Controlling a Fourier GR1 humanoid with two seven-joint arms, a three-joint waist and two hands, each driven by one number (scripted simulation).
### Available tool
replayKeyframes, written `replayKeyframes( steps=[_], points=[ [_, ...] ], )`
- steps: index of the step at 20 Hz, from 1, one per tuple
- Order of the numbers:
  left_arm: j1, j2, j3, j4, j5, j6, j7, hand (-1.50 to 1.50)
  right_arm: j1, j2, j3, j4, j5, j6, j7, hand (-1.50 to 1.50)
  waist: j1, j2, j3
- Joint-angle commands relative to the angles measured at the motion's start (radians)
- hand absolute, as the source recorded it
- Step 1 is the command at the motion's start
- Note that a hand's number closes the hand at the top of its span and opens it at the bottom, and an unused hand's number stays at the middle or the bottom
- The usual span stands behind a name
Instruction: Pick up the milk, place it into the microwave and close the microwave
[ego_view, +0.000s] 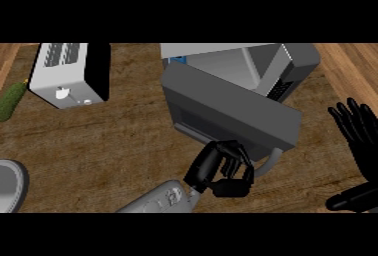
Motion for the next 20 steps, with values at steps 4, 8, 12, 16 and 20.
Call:
replayKeyframes(
  steps=[4, 8, 12, 16, 20],
  points=[
    [-0.156, -0.008, 0.051, 0.058, 0.129, 0.066, -0.010, 1.50, -0.024, -0.042, 0.017, -0.059, -0.066, 0.083, 0.048, -1.50, -0.050, 0.014, 0.002],
    [-0.203, -0.008, 0.087, 0.111, 0.184, 0.103, -0.014, 1.50, -0.032, -0.051, 0.016, -0.087, -0.109, 0.095, 0.080, -1.50, -0.089, 0.022, 0.001],
    [-0.262, -0.008, 0.134, 0.160, 0.249, 0.107, -0.008, 1.50, -0.054, -0.051, 0.007, -0.095, -0.156, 0.097, 0.099, -1.50, -0.112, 0.037, 0.002],
    [-0.284, -0.008, 0.221, 0.160, 0.327, 0.116, -0.079, 1.50, -0.051, -0.069, 0.010, -0.115, -0.189, 0.118, 0.125, -1.50, -0.131, 0.045, -0.004],
    [-0.312, -0.008, 0.254, 0.210, 0.375, 0.093, -0.124, 1.50, -0.063, -0.081, 0.007, -0.120, -0.211, 0.113, 0.152, -1.50, -0.132, 0.056, -0.002]
  ],
)
